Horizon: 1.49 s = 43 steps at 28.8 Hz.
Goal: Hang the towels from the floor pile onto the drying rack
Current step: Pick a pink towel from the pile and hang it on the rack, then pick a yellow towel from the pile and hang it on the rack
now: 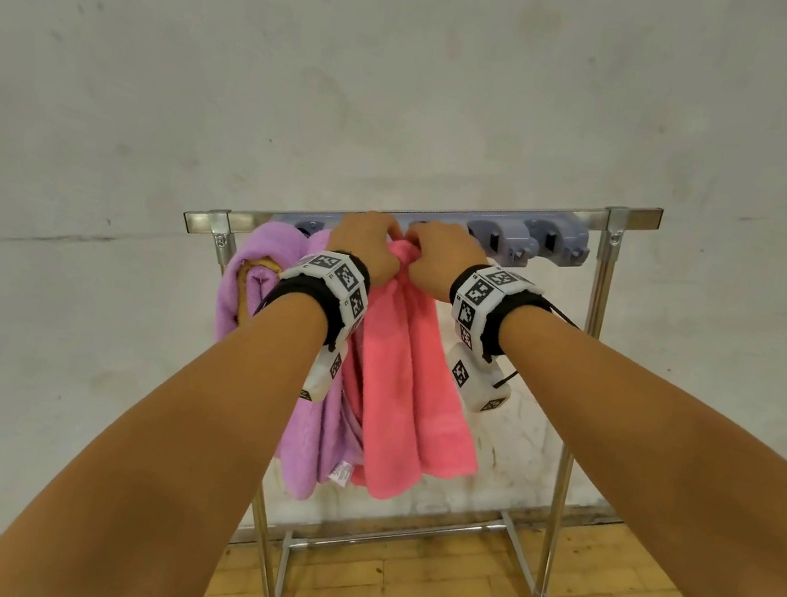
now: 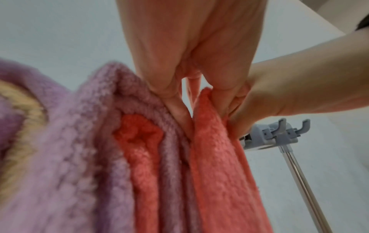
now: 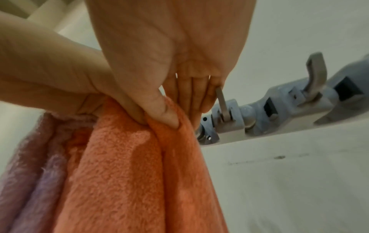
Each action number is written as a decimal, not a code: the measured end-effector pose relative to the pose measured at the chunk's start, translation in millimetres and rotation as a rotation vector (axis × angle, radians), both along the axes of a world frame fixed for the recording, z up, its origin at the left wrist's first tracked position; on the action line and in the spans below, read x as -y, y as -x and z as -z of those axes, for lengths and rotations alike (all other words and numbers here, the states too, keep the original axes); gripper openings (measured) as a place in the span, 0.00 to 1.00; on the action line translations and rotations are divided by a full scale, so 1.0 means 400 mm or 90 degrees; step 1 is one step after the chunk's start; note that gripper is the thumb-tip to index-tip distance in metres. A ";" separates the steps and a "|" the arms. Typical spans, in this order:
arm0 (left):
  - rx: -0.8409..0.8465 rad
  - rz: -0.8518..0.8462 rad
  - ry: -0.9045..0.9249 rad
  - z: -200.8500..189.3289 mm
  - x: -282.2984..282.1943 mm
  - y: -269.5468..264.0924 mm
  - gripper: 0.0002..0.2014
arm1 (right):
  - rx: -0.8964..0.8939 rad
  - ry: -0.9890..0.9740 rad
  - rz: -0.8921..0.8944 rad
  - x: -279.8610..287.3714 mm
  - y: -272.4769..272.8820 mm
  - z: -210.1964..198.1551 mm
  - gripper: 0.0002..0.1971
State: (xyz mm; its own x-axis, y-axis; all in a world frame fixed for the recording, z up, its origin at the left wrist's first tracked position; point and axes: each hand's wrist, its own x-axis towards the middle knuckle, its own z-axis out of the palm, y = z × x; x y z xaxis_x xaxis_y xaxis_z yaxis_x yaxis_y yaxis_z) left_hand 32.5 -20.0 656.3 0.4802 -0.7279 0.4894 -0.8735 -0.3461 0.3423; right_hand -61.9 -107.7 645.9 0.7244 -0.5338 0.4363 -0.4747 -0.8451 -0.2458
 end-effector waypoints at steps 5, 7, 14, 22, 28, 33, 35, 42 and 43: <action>-0.059 0.019 -0.043 -0.008 -0.016 0.015 0.17 | -0.117 0.058 -0.024 -0.003 0.016 -0.014 0.13; -0.095 0.032 -0.059 -0.017 -0.027 0.025 0.19 | -0.111 0.023 -0.043 -0.003 0.018 -0.027 0.15; -0.131 0.071 -0.027 -0.029 -0.080 0.071 0.16 | 0.029 -0.038 -0.031 -0.030 0.056 -0.034 0.17; -0.114 0.092 0.019 0.116 -0.109 0.130 0.10 | 0.096 -0.130 0.018 -0.073 0.130 0.115 0.13; -0.210 0.122 -0.068 0.403 -0.078 0.153 0.10 | 0.065 -0.229 0.057 -0.061 0.173 0.386 0.14; -0.325 0.109 -0.156 0.682 -0.042 0.155 0.10 | 0.020 -0.318 0.099 -0.041 0.194 0.666 0.13; -0.364 0.100 -0.201 0.795 -0.028 0.156 0.09 | -0.023 -0.351 0.117 -0.031 0.195 0.785 0.13; -0.460 0.093 -0.338 1.148 -0.004 0.162 0.10 | -0.175 -0.453 0.150 -0.020 0.211 1.149 0.16; -0.465 0.091 -0.359 1.196 -0.003 0.163 0.10 | -0.184 -0.479 0.152 -0.022 0.213 1.198 0.16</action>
